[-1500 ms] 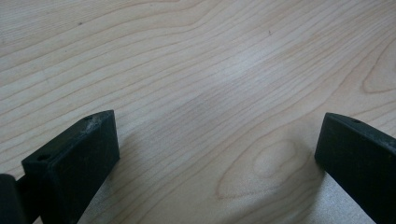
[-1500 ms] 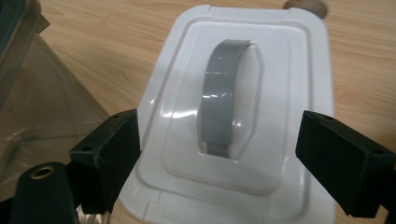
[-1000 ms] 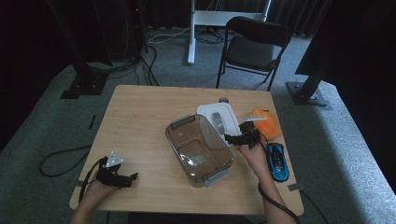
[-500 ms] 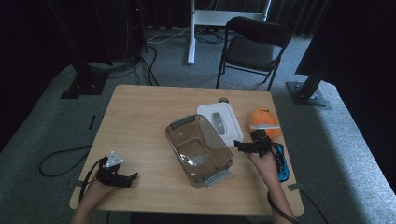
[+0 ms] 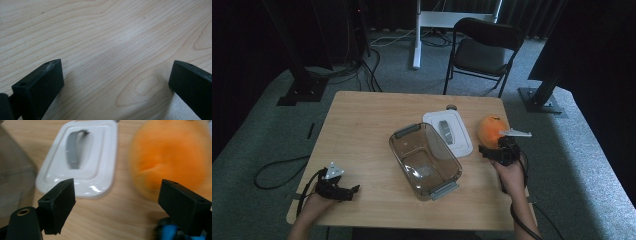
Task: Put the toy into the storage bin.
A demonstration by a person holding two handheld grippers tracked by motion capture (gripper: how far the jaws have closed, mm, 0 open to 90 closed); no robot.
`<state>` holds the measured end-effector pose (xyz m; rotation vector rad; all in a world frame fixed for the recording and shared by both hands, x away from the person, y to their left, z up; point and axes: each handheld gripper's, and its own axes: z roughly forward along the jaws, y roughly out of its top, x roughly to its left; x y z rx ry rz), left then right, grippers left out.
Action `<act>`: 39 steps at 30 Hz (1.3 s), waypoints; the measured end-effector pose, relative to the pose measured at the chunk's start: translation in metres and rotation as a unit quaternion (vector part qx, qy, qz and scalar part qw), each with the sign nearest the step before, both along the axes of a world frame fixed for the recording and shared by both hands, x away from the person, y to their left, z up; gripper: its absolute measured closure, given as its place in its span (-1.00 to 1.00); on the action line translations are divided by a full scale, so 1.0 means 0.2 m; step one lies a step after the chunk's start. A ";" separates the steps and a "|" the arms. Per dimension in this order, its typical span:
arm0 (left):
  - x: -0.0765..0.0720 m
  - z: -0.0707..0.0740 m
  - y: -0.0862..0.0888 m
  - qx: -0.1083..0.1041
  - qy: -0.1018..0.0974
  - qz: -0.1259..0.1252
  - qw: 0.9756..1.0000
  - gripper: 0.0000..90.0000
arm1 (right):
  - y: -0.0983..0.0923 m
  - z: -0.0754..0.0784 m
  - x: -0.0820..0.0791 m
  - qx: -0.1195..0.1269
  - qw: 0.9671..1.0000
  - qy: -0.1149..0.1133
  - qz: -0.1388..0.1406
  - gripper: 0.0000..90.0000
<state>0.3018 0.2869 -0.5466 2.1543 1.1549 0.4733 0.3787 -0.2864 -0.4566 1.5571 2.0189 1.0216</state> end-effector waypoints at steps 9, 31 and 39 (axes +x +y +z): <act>0.00 0.00 0.00 0.000 0.000 0.000 1.000 -1.00 | -0.17 0.04 0.11 0.010 0.999 0.002 -0.041 -0.68; 0.00 0.00 0.00 0.000 0.000 0.000 1.000 -1.00 | -0.25 -0.01 0.40 0.017 0.996 0.043 -0.071 -0.64; 0.00 0.00 0.00 0.000 0.000 0.000 1.000 -1.00 | -0.20 -0.07 0.42 -0.007 0.997 0.046 -0.060 -0.55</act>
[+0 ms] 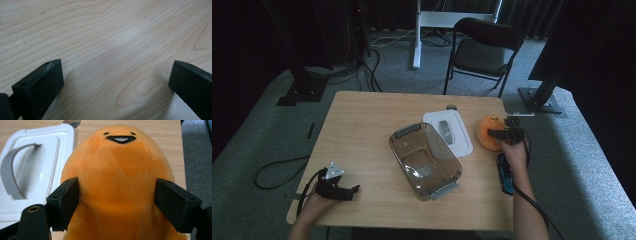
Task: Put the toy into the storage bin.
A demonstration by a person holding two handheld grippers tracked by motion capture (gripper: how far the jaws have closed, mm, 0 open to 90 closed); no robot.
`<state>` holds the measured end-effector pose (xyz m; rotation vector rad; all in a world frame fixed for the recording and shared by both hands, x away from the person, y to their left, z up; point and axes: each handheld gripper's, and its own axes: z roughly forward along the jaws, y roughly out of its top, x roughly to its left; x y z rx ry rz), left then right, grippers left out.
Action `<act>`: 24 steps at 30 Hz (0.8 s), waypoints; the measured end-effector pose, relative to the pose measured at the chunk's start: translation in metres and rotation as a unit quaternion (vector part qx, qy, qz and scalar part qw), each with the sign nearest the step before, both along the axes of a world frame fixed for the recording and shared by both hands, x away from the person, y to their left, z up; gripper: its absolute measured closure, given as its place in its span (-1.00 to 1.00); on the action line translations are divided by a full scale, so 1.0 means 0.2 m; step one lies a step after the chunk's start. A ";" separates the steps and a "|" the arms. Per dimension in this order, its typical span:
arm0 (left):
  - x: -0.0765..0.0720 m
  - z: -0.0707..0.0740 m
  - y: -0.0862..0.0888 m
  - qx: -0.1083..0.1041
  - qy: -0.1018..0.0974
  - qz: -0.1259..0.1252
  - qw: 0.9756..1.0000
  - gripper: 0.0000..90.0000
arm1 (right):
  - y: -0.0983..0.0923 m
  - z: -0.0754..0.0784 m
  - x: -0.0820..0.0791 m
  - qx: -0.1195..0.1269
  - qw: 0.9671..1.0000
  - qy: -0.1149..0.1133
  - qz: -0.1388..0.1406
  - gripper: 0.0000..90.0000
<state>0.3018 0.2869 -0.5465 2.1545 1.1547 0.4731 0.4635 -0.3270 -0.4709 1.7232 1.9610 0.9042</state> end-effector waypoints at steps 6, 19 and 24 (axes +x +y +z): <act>0.00 0.00 0.00 0.000 0.000 0.000 1.000 -1.00 | 0.02 -0.03 0.00 -0.009 1.000 0.005 0.002 -0.30; 0.00 0.00 0.00 0.000 0.000 0.000 1.000 -1.00 | 0.01 -0.04 -0.03 -0.003 1.000 0.010 0.015 0.31; 0.00 0.00 0.00 0.000 0.000 0.000 1.000 -1.00 | -0.02 -0.01 -0.04 0.002 1.000 0.003 0.003 0.46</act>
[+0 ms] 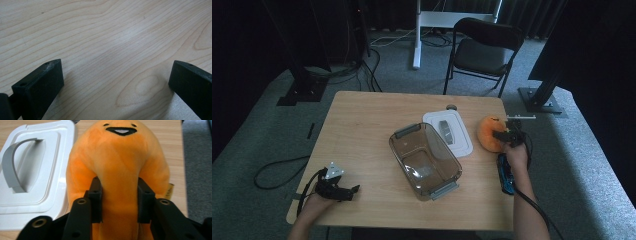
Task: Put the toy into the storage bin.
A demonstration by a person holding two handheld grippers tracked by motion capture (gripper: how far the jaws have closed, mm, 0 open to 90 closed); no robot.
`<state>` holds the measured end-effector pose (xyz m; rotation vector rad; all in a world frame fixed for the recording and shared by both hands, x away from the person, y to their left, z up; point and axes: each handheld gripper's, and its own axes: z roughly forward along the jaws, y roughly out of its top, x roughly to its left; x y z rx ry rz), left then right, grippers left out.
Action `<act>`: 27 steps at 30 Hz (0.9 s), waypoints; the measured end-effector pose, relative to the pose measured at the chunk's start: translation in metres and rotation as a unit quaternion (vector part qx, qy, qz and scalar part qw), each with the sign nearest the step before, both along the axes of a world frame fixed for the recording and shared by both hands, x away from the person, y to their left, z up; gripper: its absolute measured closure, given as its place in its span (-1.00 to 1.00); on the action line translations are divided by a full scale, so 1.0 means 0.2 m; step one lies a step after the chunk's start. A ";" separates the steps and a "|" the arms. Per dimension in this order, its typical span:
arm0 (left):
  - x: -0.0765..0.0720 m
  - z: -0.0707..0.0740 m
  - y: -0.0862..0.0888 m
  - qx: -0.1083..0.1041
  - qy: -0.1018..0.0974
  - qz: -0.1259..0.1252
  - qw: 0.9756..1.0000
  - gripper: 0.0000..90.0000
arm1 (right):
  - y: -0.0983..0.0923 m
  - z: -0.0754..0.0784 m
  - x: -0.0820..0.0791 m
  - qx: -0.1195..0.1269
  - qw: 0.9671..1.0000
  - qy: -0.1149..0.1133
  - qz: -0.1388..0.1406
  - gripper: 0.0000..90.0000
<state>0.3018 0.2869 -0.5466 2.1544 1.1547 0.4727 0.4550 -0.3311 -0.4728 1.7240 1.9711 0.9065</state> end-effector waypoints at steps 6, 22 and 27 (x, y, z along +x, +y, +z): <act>0.00 0.00 0.00 0.000 0.000 0.000 1.000 -1.00 | -0.01 0.04 -0.02 -0.013 1.000 -0.003 0.001 0.53; 0.00 0.00 0.00 -0.001 0.000 -0.001 1.000 -1.00 | 0.01 0.13 -0.09 -0.006 1.000 -0.021 0.018 0.54; 0.01 0.00 0.00 -0.001 0.000 0.000 1.000 -1.00 | 0.02 0.17 -0.13 -0.008 0.999 -0.029 0.022 0.54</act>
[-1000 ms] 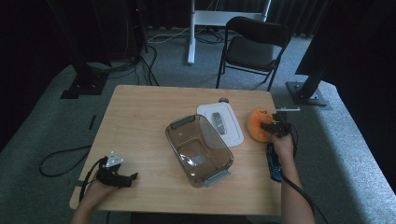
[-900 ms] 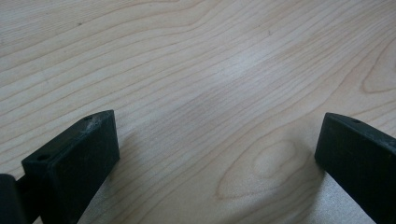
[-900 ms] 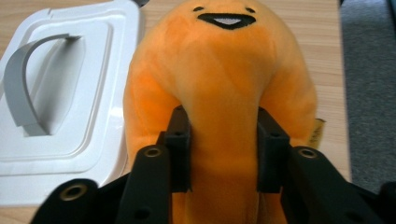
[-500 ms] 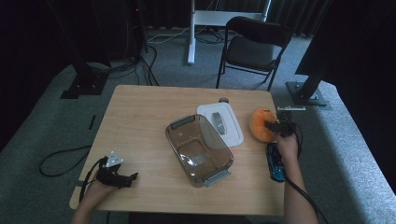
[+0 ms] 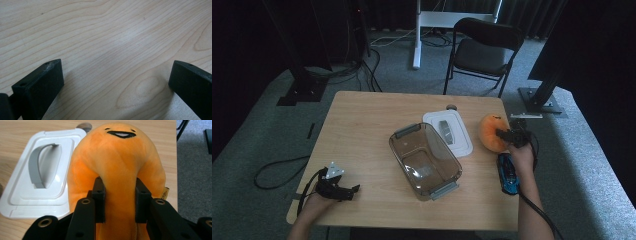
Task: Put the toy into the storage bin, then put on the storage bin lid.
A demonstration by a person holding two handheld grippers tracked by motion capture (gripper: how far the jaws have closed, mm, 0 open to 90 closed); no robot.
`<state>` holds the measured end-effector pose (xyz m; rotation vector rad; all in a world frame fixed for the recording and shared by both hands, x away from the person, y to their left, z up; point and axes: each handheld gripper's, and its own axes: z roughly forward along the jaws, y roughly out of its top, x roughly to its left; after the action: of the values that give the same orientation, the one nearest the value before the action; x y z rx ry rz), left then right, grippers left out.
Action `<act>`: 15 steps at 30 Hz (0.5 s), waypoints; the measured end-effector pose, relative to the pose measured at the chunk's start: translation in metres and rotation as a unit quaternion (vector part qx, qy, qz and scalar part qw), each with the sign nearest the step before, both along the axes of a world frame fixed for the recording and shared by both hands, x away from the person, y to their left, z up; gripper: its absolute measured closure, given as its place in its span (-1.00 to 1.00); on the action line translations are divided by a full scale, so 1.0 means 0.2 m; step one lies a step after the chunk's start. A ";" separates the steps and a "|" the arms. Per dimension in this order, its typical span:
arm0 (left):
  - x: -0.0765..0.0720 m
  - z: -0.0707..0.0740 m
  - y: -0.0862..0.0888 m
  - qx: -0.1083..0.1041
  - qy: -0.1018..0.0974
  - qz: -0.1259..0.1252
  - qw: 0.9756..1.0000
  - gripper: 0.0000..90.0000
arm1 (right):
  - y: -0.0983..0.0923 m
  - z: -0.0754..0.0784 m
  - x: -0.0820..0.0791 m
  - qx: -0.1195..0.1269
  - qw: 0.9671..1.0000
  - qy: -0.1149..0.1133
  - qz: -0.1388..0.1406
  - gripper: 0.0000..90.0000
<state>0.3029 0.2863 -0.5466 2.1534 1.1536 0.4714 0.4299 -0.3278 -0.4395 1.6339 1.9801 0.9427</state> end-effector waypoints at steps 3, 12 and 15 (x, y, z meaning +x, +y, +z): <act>0.00 0.00 0.00 0.000 0.000 0.000 1.000 -1.00 | 0.00 0.03 -0.01 -0.001 1.000 -0.003 0.000 0.54; 0.00 0.00 0.00 0.000 0.000 0.003 1.000 -1.00 | -0.01 0.10 -0.06 0.004 1.000 -0.016 0.015 0.54; 0.00 0.00 0.00 0.000 0.000 0.003 1.000 -1.00 | 0.01 0.12 -0.06 -0.001 1.000 -0.016 0.017 0.54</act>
<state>0.3022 0.2861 -0.5467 2.1508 1.1600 0.4745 0.4178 -0.3266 -0.4158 1.5786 1.9937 0.9726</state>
